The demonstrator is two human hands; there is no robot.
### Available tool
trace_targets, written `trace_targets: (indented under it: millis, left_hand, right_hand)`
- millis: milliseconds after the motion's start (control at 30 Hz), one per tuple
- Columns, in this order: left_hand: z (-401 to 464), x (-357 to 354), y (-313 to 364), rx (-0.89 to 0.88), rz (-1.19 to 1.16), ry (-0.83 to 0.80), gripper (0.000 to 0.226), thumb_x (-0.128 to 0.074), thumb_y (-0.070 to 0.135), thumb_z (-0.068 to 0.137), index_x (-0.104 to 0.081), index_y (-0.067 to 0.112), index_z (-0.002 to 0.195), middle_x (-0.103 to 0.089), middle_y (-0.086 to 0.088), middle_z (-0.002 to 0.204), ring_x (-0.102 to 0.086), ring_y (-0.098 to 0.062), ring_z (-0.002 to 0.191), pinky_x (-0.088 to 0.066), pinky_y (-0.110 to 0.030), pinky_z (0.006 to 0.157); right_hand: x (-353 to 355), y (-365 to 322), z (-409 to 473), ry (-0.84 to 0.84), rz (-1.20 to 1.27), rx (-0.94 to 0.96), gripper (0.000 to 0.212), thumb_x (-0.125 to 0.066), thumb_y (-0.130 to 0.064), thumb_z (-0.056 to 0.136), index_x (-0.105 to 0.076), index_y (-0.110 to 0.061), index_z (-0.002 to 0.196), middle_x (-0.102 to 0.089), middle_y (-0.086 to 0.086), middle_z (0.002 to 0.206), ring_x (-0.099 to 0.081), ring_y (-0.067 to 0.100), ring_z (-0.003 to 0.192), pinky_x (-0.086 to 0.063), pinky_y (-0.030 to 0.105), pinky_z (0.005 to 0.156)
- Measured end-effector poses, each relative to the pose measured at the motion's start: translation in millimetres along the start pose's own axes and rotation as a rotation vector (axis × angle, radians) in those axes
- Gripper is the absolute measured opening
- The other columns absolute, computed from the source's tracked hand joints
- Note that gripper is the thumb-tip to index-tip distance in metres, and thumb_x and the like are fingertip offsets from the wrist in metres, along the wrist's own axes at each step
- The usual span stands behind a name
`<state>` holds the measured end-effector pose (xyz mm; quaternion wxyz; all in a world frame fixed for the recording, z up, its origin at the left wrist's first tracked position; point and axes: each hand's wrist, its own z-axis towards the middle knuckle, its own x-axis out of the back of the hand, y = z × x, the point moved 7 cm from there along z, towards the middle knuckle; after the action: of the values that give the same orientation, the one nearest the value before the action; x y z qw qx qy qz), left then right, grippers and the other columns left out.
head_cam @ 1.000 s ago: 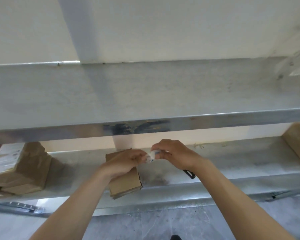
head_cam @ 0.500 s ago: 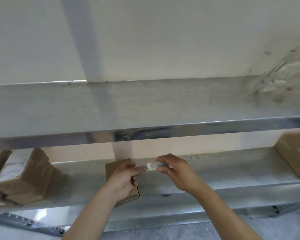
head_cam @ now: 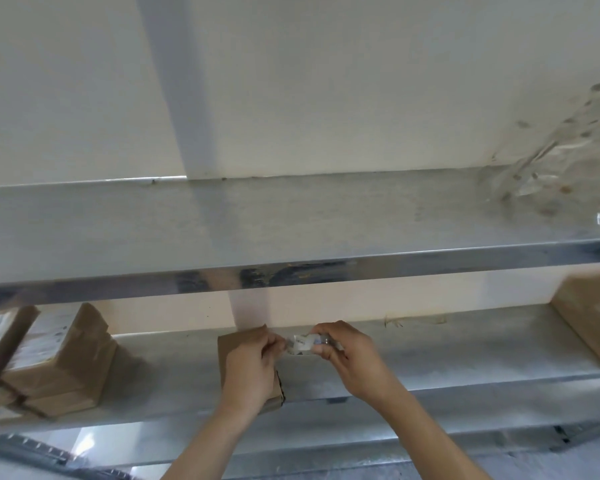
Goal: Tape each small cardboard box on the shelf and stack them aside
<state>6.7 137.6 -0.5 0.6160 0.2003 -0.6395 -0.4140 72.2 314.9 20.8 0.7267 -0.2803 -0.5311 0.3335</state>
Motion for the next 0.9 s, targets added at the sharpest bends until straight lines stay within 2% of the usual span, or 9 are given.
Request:
trace_targets:
  millis: [67, 167, 233, 333, 433, 533, 667, 767, 900]
  left_hand:
    - [-2, 1, 2, -0.055, 0.061, 0.045, 0.026, -0.065, 0.008, 0.095, -0.065, 0.026, 0.077, -0.064, 0.018, 0.072, -0.058, 0.002, 0.069, -0.04, -0.011, 0.065]
    - [-3, 1, 1, -0.119, 0.153, 0.094, 0.021, -0.063, -0.001, 0.091, -0.066, 0.017, 0.079, -0.066, 0.001, 0.076, -0.06, -0.019, 0.072, -0.05, -0.034, 0.064]
    - [-3, 3, -1, -0.119, 0.241, 0.104, 0.017, -0.062, -0.003, 0.089, -0.068, 0.012, 0.083, -0.062, -0.005, 0.082, -0.056, -0.025, 0.076, -0.048, -0.036, 0.063]
    - [-4, 4, -3, -0.1, 0.287, 0.074, 0.012, -0.06, 0.002, 0.093, -0.064, 0.011, 0.086, -0.051, -0.001, 0.087, -0.053, -0.026, 0.081, -0.039, -0.033, 0.065]
    - [-4, 5, -16, 0.058, 0.226, 0.003, 0.021, -0.058, 0.024, 0.1, -0.054, 0.017, 0.081, -0.053, 0.006, 0.081, -0.057, -0.019, 0.08, -0.033, -0.027, 0.061]
    - [-2, 18, -36, 0.202, 0.139, 0.016, 0.031, -0.056, 0.039, 0.101, -0.051, 0.019, 0.077, -0.058, 0.005, 0.073, -0.054, -0.009, 0.068, -0.036, -0.024, 0.057]
    - [-6, 41, -74, 0.339, 0.114, 0.154, 0.026, -0.042, 0.034, 0.106, -0.053, 0.015, 0.094, -0.058, 0.0, 0.079, -0.058, -0.019, 0.074, -0.04, -0.033, 0.064]
    - [-10, 45, -100, 0.428, 0.069, 0.179, 0.024, -0.043, 0.03, 0.106, -0.055, 0.014, 0.093, -0.06, -0.005, 0.085, -0.059, -0.02, 0.079, -0.048, -0.038, 0.073]
    - [-19, 39, -109, 0.486, 0.011, 0.126, 0.025, -0.039, 0.035, 0.107, -0.054, 0.016, 0.102, -0.06, -0.001, 0.09, -0.056, -0.008, 0.08, -0.04, -0.03, 0.066]
  right_hand:
    - [-5, -1, -2, 0.001, 0.016, -0.007, 0.009, -0.063, -0.028, 0.097, -0.067, -0.024, 0.104, -0.063, -0.008, 0.092, -0.056, 0.007, 0.086, -0.044, 0.018, 0.073]
    - [-14, 5, -3, -0.017, 0.043, -0.066, 0.016, -0.064, -0.027, 0.095, -0.068, -0.021, 0.109, -0.064, -0.009, 0.098, -0.057, 0.004, 0.092, -0.044, 0.016, 0.076]
    - [-18, 8, -3, -0.04, 0.046, -0.094, 0.016, -0.065, -0.025, 0.096, -0.067, -0.019, 0.111, -0.062, -0.01, 0.1, -0.056, -0.001, 0.094, -0.042, 0.011, 0.076]
    - [-26, 12, -1, -0.102, 0.05, -0.133, 0.017, -0.066, -0.027, 0.096, -0.065, -0.021, 0.112, -0.06, -0.013, 0.102, -0.054, -0.005, 0.096, -0.04, 0.006, 0.075]
    - [-33, 21, 0, -0.175, 0.003, -0.139, 0.016, -0.067, -0.027, 0.095, -0.065, -0.023, 0.11, -0.059, -0.013, 0.104, -0.054, -0.002, 0.095, -0.039, 0.007, 0.076]
    - [-34, 40, 8, -0.189, -0.086, -0.151, 0.015, -0.07, -0.022, 0.092, -0.065, -0.019, 0.106, -0.057, -0.015, 0.1, -0.051, 0.006, 0.095, -0.035, 0.009, 0.077]
    - [-49, 79, 21, -0.305, -0.316, -0.267, 0.01, -0.061, -0.023, 0.095, -0.062, -0.019, 0.104, -0.057, -0.009, 0.104, -0.051, 0.017, 0.103, -0.039, 0.026, 0.08]
    - [-64, 89, 27, -0.331, -0.501, -0.257, 0.017, -0.053, -0.025, 0.096, -0.062, -0.021, 0.109, -0.062, -0.002, 0.114, -0.055, 0.022, 0.107, -0.042, 0.031, 0.084]
    - [-82, 93, 26, -0.455, -0.675, -0.243, 0.023, -0.053, -0.023, 0.095, -0.062, -0.022, 0.116, -0.062, -0.001, 0.124, -0.054, 0.024, 0.117, -0.039, 0.033, 0.093]
